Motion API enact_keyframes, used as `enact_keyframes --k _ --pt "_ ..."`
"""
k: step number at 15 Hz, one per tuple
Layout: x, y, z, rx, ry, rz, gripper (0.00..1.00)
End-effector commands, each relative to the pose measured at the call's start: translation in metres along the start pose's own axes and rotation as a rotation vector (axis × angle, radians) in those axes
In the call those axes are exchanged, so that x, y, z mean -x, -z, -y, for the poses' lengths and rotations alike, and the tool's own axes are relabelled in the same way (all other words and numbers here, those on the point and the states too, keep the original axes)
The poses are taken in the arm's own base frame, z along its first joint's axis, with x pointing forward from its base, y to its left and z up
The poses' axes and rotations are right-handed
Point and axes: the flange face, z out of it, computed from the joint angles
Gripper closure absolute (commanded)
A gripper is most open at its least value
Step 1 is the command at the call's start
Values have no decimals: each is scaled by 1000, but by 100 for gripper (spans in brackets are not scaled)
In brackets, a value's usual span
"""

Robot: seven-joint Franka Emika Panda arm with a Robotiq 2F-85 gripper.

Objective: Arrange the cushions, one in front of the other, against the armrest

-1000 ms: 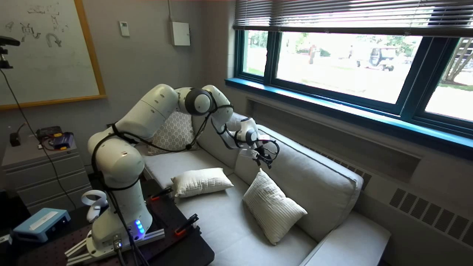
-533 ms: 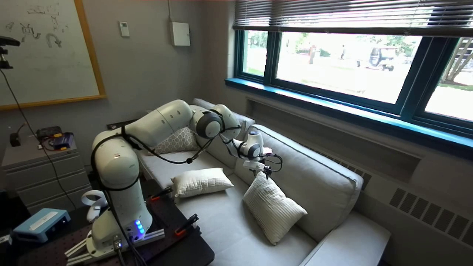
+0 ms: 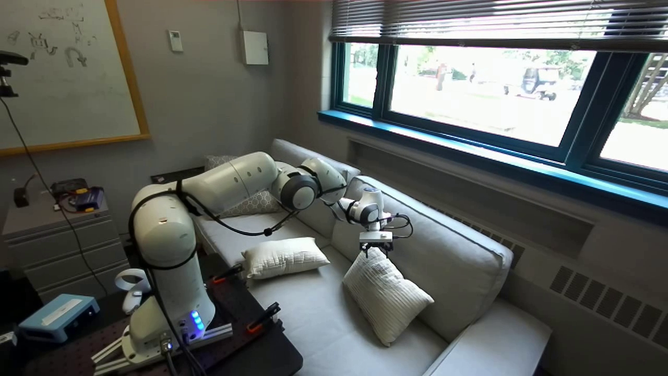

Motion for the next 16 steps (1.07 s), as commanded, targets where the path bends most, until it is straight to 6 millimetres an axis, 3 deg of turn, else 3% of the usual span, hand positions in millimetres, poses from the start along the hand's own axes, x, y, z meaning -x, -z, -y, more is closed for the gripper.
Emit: enact_keyframes --k 1,4,5,11,16 --pt "-19 -10 1 25 94 -26 0" --pt "-37 -21 9 146 36 -68 0" --pt "-21 -13 8 53 51 -38 0" --pt "-19 -21 10 80 62 -47 0" --pt "-34 -32 19 141 154 -100 0"
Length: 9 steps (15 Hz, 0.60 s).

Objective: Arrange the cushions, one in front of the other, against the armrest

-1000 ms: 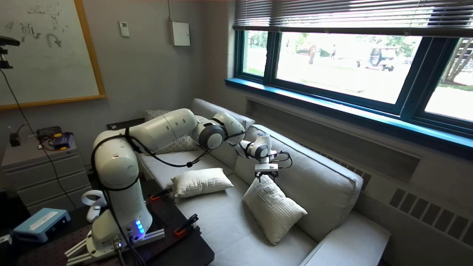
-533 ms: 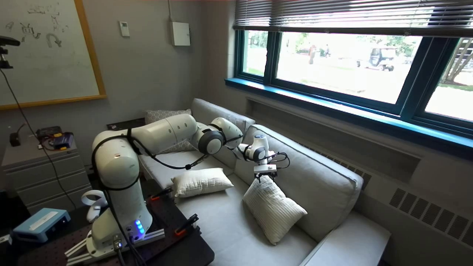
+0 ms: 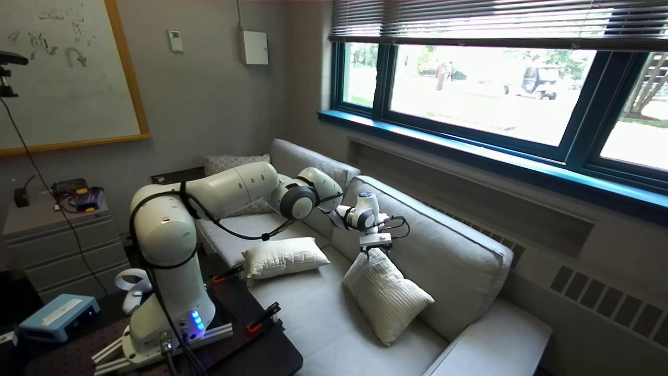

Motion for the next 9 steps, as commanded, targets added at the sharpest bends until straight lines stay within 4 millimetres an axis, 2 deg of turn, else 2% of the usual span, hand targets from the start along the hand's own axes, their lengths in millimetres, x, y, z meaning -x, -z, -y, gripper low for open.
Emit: enact_keyframes --k 1,6,7,9 --pt "-13 -9 9 57 98 -40 0" --pt "-25 -19 23 9 197 -70 0" --pt "-25 -10 26 -7 221 -66 0" --pt "-23 -13 29 -31 260 -50 0"
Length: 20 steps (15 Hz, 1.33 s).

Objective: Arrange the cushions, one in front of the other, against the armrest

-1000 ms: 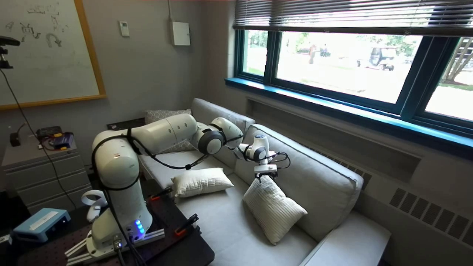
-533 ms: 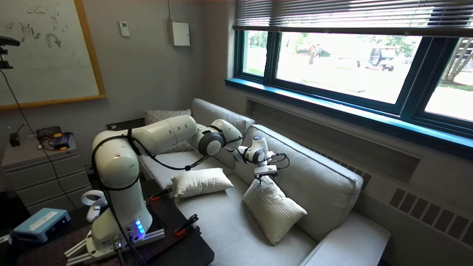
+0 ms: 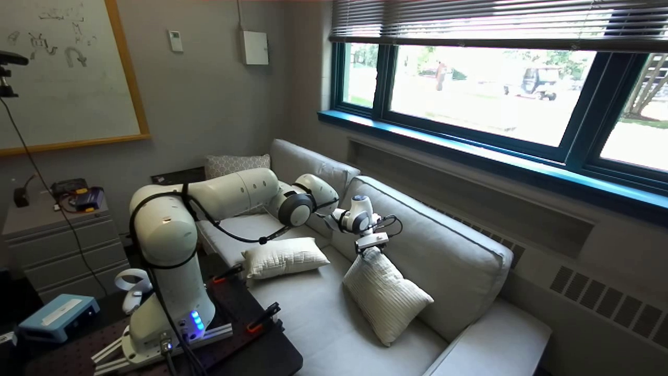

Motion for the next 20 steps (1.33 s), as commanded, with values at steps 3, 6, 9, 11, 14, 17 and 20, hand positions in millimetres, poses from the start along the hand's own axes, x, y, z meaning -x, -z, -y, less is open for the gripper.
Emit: enact_keyframes --k 3,6,9,11,14,17,20 --pt "5 -4 4 -75 113 38 0" --pt "13 -12 11 -121 152 78 25" --pt "13 -15 15 -130 177 79 40" --pt "13 -16 16 -131 183 75 55" --pt "13 -16 17 -125 169 70 78" --pt "11 -11 9 -93 95 56 92" --pt "7 5 -11 -38 -91 24 92"
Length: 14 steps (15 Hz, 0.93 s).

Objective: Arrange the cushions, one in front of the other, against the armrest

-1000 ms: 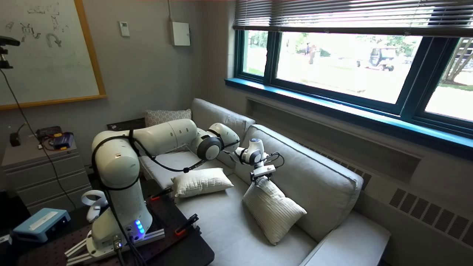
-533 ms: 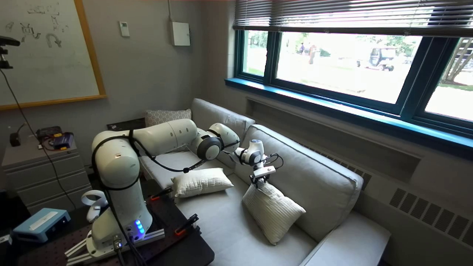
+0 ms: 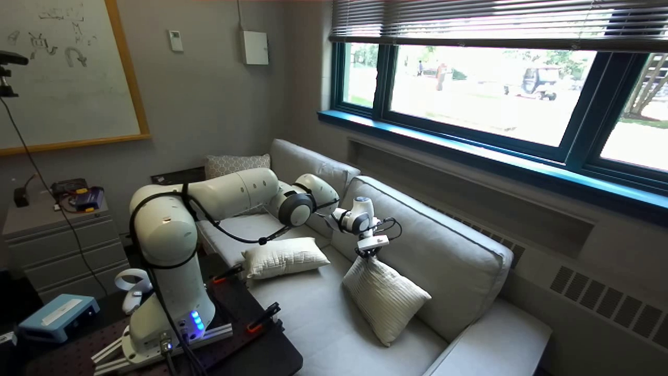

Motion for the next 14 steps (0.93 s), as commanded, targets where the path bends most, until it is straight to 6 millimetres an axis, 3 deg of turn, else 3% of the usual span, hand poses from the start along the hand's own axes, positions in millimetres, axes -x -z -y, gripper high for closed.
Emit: enact_keyframes --k 1,5,8,14 --pt "0 21 -20 48 -192 -32 93" --pt "5 74 -36 107 -401 -71 91" --pt "12 98 -39 171 -548 -123 91" --pt "24 142 -20 329 -836 -202 92"
